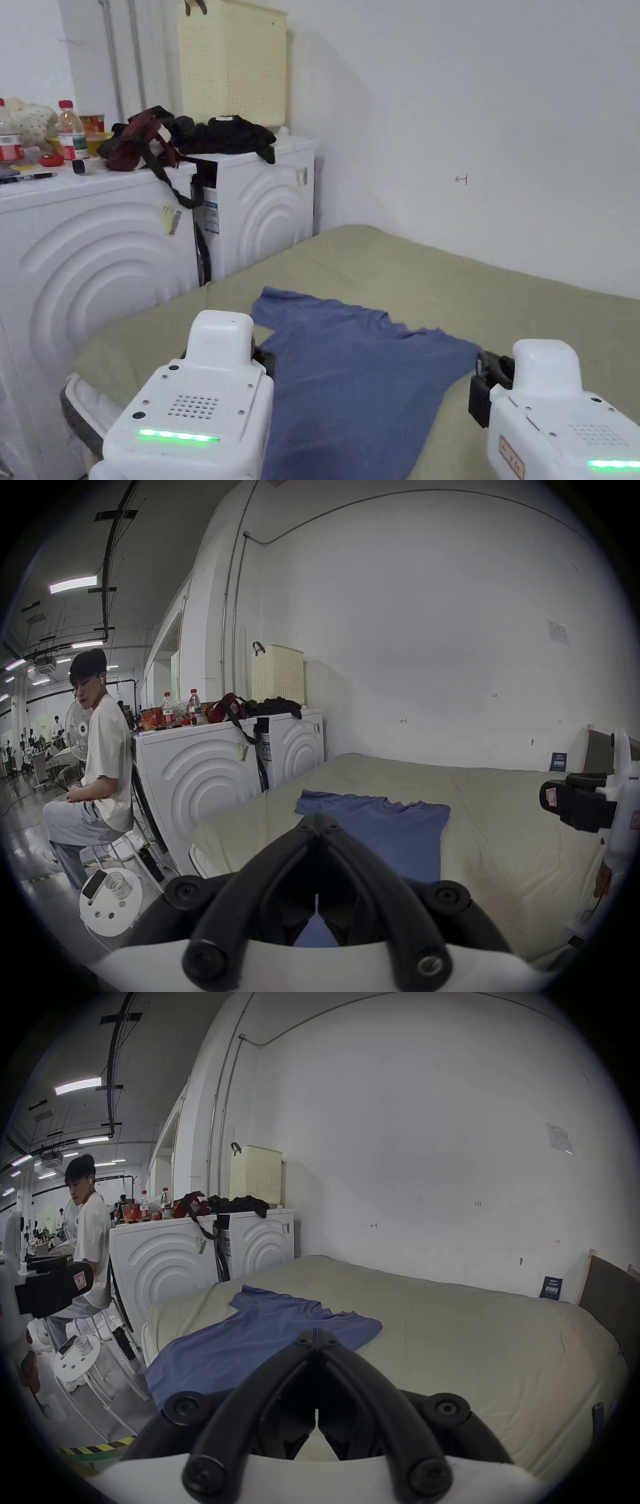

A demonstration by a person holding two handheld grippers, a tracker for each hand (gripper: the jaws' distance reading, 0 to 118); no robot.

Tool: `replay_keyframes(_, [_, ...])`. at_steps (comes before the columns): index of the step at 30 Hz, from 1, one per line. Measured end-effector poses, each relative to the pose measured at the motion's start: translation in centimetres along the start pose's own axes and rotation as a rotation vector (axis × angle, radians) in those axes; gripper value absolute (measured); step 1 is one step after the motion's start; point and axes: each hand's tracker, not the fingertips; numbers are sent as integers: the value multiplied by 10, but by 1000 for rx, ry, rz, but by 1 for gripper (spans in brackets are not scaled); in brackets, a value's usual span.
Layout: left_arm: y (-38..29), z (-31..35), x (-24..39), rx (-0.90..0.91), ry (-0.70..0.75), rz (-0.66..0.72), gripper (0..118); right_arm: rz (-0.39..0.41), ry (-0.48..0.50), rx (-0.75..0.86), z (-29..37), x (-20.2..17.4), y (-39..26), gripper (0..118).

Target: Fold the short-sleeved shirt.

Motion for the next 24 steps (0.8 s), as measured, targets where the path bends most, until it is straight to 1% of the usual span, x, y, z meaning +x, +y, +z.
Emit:
replay_keyframes(4, [-5, -7, 6, -18, -8, 1, 0, -16, -13, -8, 0, 8, 0, 1])
replay_keyframes(6, [-5, -13, 10, -23, -29, 6, 0, -12, -25, -5, 2, 11, -1, 1])
replay_keyframes(10, [11, -49, 24, -94, -184, -48, 0, -13, -49, -16, 5, 30, -4, 1])
replay_keyframes(11, [22, -67, 30, -119, -266, -63, 0, -17, -61, -20, 5, 38, -5, 1])
replay_keyframes(13, [41, -110, 42, -192, -341, -92, 2, -41, -91, -39, 5, 55, -7, 1])
replay_keyframes(14, [50, -138, 52, -245, -367, -149, 23, -52, -97, -44, 6, 65, -9, 1])
replay_keyframes(15, [57, -164, 59, -278, -406, -159, 66, -63, -107, -48, 5, 76, -11, 1])
replay_keyframes(16, [61, -190, 70, -309, -371, -183, 109, -76, -127, -55, 5, 85, -13, 1])
replay_keyframes(17, [61, -216, 81, -330, -374, -206, 117, -80, -141, -61, 4, 96, -15, 1])
replay_keyframes(18, [68, -234, 85, -296, -464, -159, 117, -89, -151, -70, 3, 106, -17, 1])
replay_keyframes(19, [70, -253, 92, -358, -450, -150, 117, -97, -170, -86, 1, 116, -20, 1])
replay_keyframes(20, [63, -281, 102, -420, -440, -166, 117, -100, -192, -102, -1, 127, -23, 1])
replay_keyframes(21, [59, -303, 111, -480, -475, -173, 117, -109, -199, -115, -2, 137, -27, 1])
replay_keyframes(22, [52, -321, 120, -507, -480, -178, 117, -119, -209, -130, -4, 146, -30, 1])
replay_keyframes(23, [42, -339, 133, -535, -475, -223, 117, -128, -218, -136, -5, 155, -34, 1])
replay_keyframes(24, [9, -379, 151, -587, -495, -256, 117, -140, -229, -145, -6, 164, -39, 1])
